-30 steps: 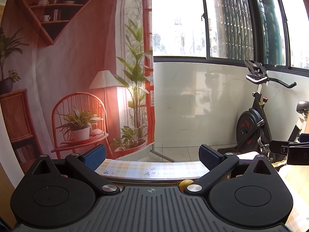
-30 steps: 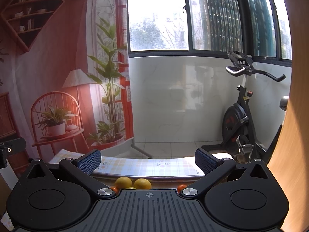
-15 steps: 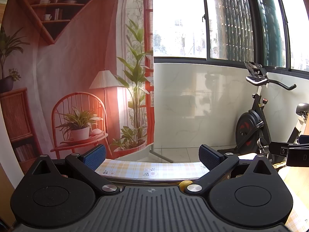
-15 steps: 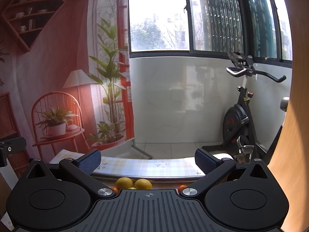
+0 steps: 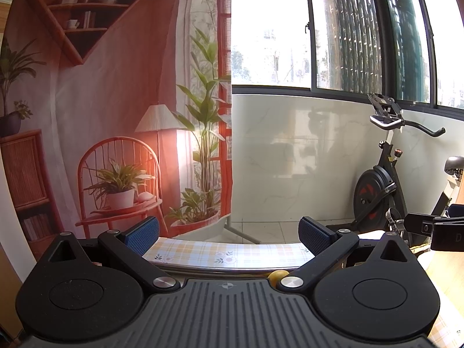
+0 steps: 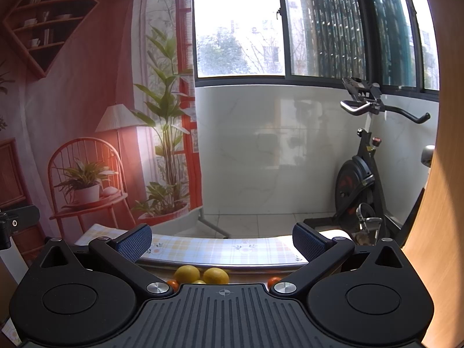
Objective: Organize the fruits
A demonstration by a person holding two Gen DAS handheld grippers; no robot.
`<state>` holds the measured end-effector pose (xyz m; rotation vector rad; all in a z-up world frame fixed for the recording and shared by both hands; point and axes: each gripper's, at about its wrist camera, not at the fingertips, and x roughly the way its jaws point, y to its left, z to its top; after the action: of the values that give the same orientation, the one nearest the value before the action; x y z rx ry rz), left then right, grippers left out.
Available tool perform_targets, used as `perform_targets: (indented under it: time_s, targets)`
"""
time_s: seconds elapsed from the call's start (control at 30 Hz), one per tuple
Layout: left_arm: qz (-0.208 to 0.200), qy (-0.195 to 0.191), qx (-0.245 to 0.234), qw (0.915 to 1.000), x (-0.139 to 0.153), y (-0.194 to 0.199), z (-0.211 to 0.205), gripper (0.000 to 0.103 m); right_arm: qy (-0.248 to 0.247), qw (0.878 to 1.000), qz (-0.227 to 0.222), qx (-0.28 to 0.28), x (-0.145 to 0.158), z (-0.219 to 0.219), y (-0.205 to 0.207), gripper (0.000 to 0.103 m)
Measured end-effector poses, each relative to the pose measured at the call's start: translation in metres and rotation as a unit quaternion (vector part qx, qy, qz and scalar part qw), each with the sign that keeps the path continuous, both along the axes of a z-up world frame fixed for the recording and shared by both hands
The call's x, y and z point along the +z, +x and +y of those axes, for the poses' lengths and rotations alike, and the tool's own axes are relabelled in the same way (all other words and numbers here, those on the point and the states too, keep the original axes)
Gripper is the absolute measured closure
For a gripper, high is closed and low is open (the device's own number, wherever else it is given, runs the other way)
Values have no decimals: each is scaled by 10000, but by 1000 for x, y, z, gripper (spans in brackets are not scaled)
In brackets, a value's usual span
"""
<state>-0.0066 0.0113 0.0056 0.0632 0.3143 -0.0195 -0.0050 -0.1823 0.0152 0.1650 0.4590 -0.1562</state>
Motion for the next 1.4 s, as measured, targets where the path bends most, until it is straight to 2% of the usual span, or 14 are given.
perform_targets:
  time_s: [0.5, 0.8, 0.93, 1.1, 1.23, 1.4]
  targets:
    - [125, -48, 33, 9999, -4, 5, 4, 0, 16, 10000, 17, 40, -7, 6, -1, 0]
    - [419, -222, 64, 9989, -30, 28, 16, 0, 112, 9997, 193, 69, -30, -3, 13, 0]
    - [621, -264, 195, 9975, -50, 47, 29, 0, 145, 9995, 290, 23, -53, -10, 23, 0]
    - [936, -464, 239, 9942, -79, 71, 48, 0, 647, 9957, 574, 323, -87, -24, 39, 0]
    - [1110, -657, 105, 9916, -101, 88, 58, 1, 816, 9931, 748, 398, -116, -31, 53, 0]
    - [1394, -287, -52, 9898, -131, 111, 47, 11, 597, 9941, 796, 431, -142, -31, 63, 1]
